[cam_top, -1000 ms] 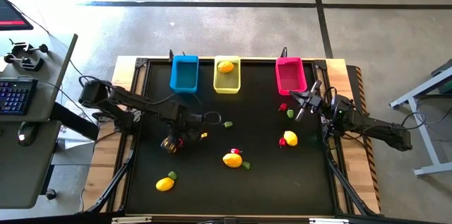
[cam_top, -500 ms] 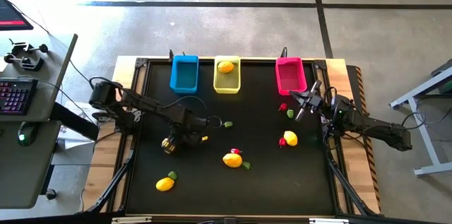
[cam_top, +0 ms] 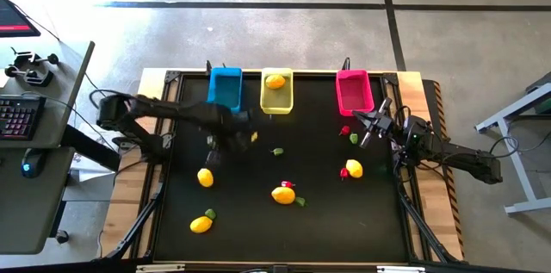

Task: Sort produce into baskets
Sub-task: Put the red bell pepper into the blue bin

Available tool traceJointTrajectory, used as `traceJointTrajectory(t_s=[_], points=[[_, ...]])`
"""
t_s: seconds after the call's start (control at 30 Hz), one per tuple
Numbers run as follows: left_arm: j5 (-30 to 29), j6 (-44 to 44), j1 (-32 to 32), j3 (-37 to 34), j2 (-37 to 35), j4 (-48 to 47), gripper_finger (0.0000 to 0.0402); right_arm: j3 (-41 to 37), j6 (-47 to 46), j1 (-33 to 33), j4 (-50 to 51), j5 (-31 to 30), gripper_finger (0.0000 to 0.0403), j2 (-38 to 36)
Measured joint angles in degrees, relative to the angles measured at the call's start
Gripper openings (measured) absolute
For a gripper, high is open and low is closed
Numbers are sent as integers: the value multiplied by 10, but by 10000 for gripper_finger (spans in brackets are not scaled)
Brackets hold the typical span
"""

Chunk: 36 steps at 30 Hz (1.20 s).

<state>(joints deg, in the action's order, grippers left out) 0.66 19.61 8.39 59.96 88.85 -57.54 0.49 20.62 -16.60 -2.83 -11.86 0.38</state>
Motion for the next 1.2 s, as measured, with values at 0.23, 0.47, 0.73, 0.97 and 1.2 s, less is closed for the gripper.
traceJointTrajectory(t_s=[0.23,0.47,0.73,0.97,1.2], points=[[-41,-29,166,31,-41,20,38,0,0,0,0,0,0,0],[-84,-35,313,35,-26,91,36,0,0,0,0,0,0,0],[-81,-9,372,35,18,169,36,0,0,0,0,0,0,0],[-84,11,382,35,78,179,36,0,0,0,0,0,0,0],[-100,20,382,35,113,217,62,0,0,0,0,0,0,0]])
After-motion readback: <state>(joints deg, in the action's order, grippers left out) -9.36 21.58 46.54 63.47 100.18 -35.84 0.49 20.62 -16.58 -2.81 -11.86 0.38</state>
